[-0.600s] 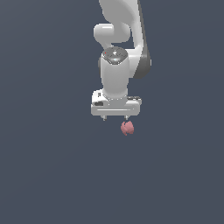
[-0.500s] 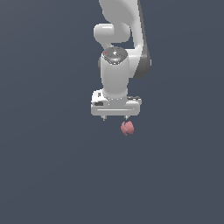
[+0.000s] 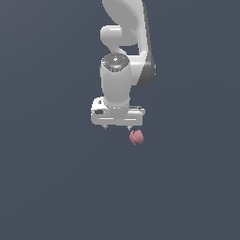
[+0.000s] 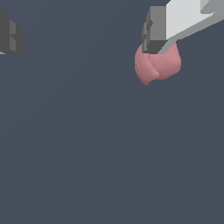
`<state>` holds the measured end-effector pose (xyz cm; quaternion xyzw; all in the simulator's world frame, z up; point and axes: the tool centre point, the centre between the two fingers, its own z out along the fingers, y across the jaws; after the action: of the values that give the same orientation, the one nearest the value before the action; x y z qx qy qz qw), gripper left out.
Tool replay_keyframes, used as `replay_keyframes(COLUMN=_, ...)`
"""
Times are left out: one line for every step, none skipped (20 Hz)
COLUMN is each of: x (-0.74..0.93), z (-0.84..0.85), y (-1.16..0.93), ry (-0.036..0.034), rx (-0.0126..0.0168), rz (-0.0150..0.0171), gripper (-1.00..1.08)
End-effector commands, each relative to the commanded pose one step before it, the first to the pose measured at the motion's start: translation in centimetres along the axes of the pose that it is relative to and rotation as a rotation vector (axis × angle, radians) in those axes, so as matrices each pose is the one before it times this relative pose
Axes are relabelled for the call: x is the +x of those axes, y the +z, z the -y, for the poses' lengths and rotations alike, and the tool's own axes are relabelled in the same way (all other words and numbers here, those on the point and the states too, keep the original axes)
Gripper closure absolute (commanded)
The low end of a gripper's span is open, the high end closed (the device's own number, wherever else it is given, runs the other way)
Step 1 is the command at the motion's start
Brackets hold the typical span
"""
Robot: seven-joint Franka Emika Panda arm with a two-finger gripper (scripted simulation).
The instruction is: Pick up the object and move it to a goal position.
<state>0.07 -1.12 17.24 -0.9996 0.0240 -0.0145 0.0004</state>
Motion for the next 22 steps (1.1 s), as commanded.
replay_keyframes(x=-0.008, z=0.131, y=0.052, ry=-0.00318, rx=-0.00028, rz=-0.00024, gripper=-0.92)
replay_keyframes(x=-0.039, z=0.146, y=0.124, ry=-0.00445, rx=-0.00010, rz=0.00046, gripper=-0.92)
replay_keyframes(x=-0.058, z=0.197, y=0.193, ry=-0.00636, rx=-0.00038, rz=0.00067, gripper=-0.92)
replay_keyframes(x=-0.079, z=0.275, y=0.262, ry=-0.00878, rx=-0.00044, rz=0.00092, gripper=-0.92)
replay_keyframes(x=-0.102, z=0.365, y=0.329, ry=-0.01141, rx=-0.00038, rz=0.00117, gripper=-0.92)
replay_keyframes(x=-0.124, z=0.452, y=0.394, ry=-0.01394, rx=-0.00031, rz=0.00141, gripper=-0.92)
replay_keyframes(x=-0.146, z=0.536, y=0.458, ry=-0.01643, rx=-0.00024, rz=0.00164, gripper=-0.92)
replay_keyframes(x=-0.166, z=0.614, y=0.520, ry=-0.01878, rx=-0.00018, rz=0.00186, gripper=-0.92)
replay_keyframes(x=-0.186, z=0.692, y=0.583, ry=-0.02113, rx=-0.00012, rz=0.00208, gripper=-0.92)
replay_keyframes(x=-0.206, z=0.770, y=0.645, ry=-0.02349, rx=-0.00001, rz=0.00228, gripper=-0.92)
replay_keyframes(x=-0.226, z=0.855, y=0.705, ry=-0.02595, rx=0.00019, rz=0.00248, gripper=-0.92)
replay_keyframes(x=-0.224, z=0.863, y=0.699, ry=-0.02601, rx=0.00041, rz=0.00244, gripper=-0.92)
replay_keyframes(x=-0.199, z=0.787, y=0.628, ry=-0.02359, rx=0.00055, rz=0.00218, gripper=-0.92)
replay_keyframes(x=-0.175, z=0.708, y=0.559, ry=-0.02113, rx=0.00063, rz=0.00192, gripper=-0.92)
replay_keyframes(x=-0.152, z=0.628, y=0.490, ry=-0.01867, rx=0.00066, rz=0.00167, gripper=-0.92)
replay_keyframes(x=-0.130, z=0.546, y=0.422, ry=-0.01619, rx=0.00066, rz=0.00143, gripper=-0.92)
replay_keyframes(x=-0.108, z=0.464, y=0.356, ry=-0.01371, rx=0.00062, rz=0.00119, gripper=-0.92)
replay_keyframes(x=-0.087, z=0.381, y=0.290, ry=-0.01123, rx=0.00055, rz=0.00097, gripper=-0.92)
replay_keyframes(x=-0.067, z=0.298, y=0.225, ry=-0.00875, rx=0.00046, rz=0.00075, gripper=-0.92)
replay_keyframes(x=-0.047, z=0.214, y=0.160, ry=-0.00626, rx=0.00034, rz=0.00053, gripper=-0.92)
replay_keyframes(x=-0.028, z=0.129, y=0.096, ry=-0.00376, rx=0.00021, rz=0.00032, gripper=-0.92)
replay_keyframes(x=-0.010, z=0.039, y=0.032, ry=-0.00119, rx=0.00007, rz=0.00010, gripper=-0.92)
